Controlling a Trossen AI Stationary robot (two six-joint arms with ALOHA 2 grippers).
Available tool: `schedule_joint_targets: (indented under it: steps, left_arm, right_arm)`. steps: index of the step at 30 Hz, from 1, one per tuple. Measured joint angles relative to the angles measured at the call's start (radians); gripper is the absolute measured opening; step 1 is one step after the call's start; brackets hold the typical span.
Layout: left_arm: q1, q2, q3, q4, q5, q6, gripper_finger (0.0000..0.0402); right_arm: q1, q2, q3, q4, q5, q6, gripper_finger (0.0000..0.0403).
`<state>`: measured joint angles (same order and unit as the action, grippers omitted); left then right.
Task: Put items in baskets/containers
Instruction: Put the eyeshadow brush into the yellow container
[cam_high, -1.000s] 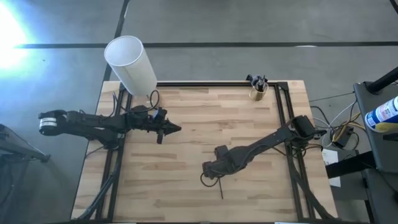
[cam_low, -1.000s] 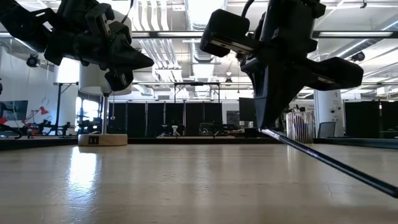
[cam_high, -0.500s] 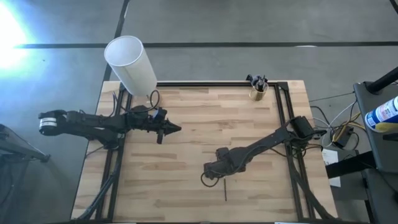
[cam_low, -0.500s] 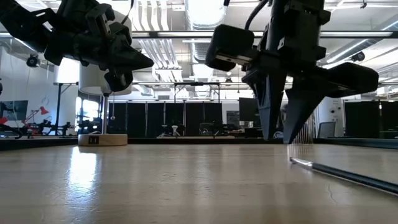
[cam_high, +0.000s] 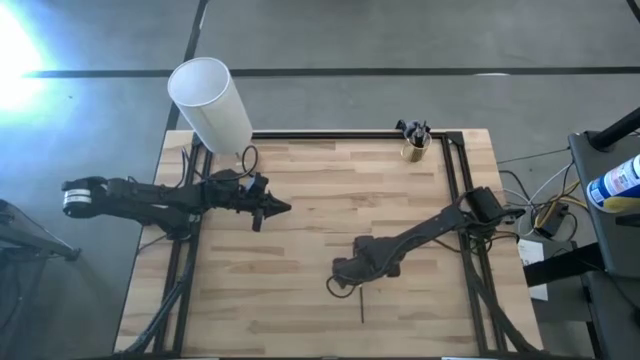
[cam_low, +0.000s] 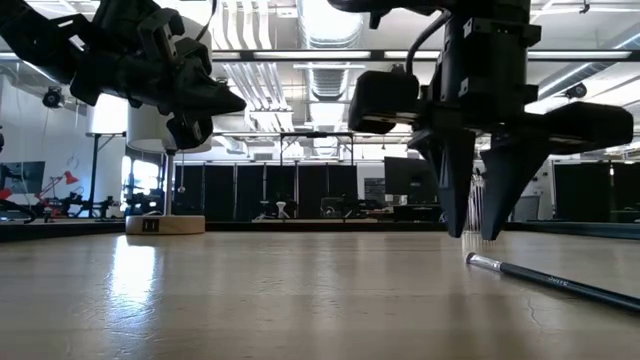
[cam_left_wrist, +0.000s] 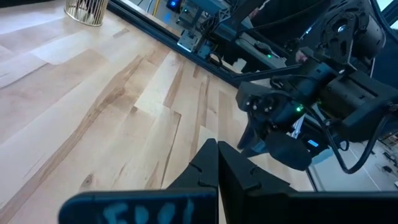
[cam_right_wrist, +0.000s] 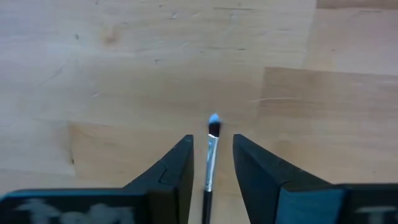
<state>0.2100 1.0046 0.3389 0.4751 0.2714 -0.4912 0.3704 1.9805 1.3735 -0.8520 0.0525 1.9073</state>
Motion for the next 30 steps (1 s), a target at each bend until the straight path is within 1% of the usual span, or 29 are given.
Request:
schedule_joint_targets:
  steps: [8, 13, 18, 22, 30]
  left_arm:
    - [0.000, 0.000, -0.001, -0.005, 0.000, 0.001, 0.0000]
    - [0.000, 0.000, -0.001, -0.005, 0.001, 0.001, 0.0000]
    - [0.000, 0.000, -0.001, -0.005, 0.001, 0.001, 0.0000]
    - [0.000, 0.000, -0.001, -0.005, 0.001, 0.005, 0.0000]
    - [0.000, 0.000, -0.001, -0.005, 0.001, 0.009, 0.0000]
  right_arm:
    - [-0.002, 0.035, -0.005, 0.026, 0.004, -0.007, 0.0075]
    - [-0.002, 0.035, -0.014, 0.029, 0.050, -0.012, 0.0052]
    - [-0.002, 0.032, -0.040, 0.104, 0.052, -0.031, 0.0029]
    - [-0.002, 0.030, -0.053, 0.123, 0.047, -0.036, 0.0023]
    - [-0.002, 0.026, -0.046, 0.124, 0.066, -0.119, 0.0009]
